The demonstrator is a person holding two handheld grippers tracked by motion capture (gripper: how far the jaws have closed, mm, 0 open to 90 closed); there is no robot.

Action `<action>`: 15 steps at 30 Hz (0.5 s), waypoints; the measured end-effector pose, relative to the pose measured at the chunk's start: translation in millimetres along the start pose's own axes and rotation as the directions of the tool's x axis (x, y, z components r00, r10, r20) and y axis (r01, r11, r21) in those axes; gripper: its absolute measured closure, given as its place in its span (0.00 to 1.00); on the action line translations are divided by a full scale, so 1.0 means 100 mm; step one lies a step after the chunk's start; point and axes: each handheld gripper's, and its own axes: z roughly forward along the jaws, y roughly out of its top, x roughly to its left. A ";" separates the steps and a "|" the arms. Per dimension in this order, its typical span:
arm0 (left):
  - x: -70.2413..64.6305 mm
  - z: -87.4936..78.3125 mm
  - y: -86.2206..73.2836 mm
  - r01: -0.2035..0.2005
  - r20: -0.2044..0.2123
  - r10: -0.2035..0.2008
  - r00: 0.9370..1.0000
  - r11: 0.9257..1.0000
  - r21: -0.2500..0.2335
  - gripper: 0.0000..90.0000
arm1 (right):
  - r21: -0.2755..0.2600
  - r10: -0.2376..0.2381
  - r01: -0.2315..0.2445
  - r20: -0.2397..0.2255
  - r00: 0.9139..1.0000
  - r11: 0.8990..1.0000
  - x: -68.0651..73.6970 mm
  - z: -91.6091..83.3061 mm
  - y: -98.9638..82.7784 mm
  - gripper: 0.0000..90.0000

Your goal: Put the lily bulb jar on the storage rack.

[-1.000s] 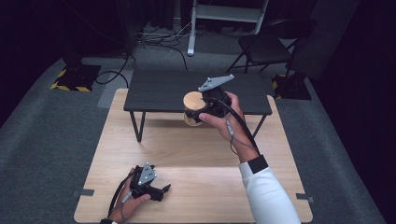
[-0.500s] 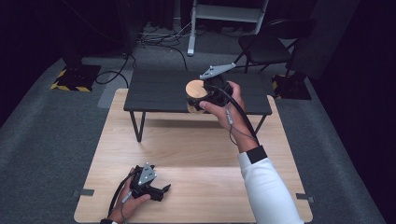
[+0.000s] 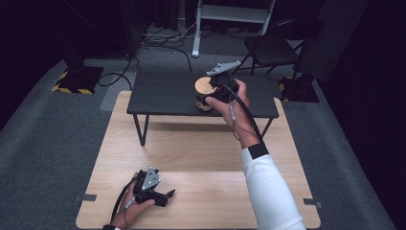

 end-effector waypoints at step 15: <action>-0.01 0.00 0.00 0.000 -0.006 0.000 1.000 1.000 -0.002 0.01 | -0.077 0.068 -0.071 -0.037 0.997 0.995 -0.13 0.05 -0.24 0.14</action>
